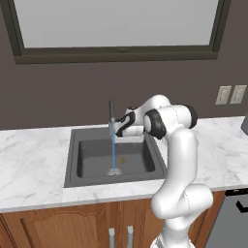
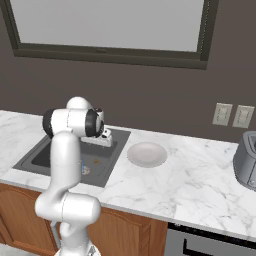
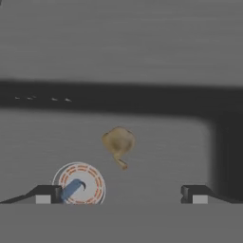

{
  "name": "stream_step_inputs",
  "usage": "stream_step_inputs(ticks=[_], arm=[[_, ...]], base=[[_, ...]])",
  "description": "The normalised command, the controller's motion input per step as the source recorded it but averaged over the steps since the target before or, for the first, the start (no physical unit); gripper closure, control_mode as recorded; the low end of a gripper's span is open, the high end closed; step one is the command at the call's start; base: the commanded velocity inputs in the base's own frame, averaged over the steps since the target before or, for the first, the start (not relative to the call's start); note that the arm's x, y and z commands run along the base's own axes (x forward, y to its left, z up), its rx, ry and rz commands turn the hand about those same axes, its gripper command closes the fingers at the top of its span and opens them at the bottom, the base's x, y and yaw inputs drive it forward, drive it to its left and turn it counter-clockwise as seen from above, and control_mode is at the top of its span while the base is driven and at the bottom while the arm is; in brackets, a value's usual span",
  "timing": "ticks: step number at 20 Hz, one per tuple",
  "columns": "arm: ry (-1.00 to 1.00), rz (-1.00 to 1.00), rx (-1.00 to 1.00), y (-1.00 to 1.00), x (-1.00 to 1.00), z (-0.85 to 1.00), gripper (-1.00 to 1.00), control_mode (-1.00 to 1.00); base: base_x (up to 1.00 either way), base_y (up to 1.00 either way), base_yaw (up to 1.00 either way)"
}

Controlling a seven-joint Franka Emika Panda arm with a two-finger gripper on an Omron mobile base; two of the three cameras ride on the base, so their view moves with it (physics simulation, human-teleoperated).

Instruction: Turn on the sink faucet. Then move the garlic from the counter to the sink. Turn off the sink. Move the vegetable from the sink to the pot next to the stove. Finally move the pot to the front right burner.

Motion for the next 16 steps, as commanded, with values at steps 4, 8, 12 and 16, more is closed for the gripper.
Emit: stream_step_inputs(ticks=[4, 8, 12, 16], arm=[[0.00, 0.00, 0.01, -0.37, -0.18, 0.09, -1.00, -1.00], [0.00, 0.00, 0.02, -0.36, -0.20, 0.13, -1.00, -1.00], [-0.02, 0.00, 0.02, -0.28, -0.20, 0.25, -1.00, -1.00], [-0.07, 0.00, 0.02, -0.11, -0.21, 0.46, -1.00, -1.00]], base=[[0.00, 0.00, 0.00], [0.00, 0.00, 0.00], [0.00, 0.00, 0.00], [0.00, 0.00, 0.00]])
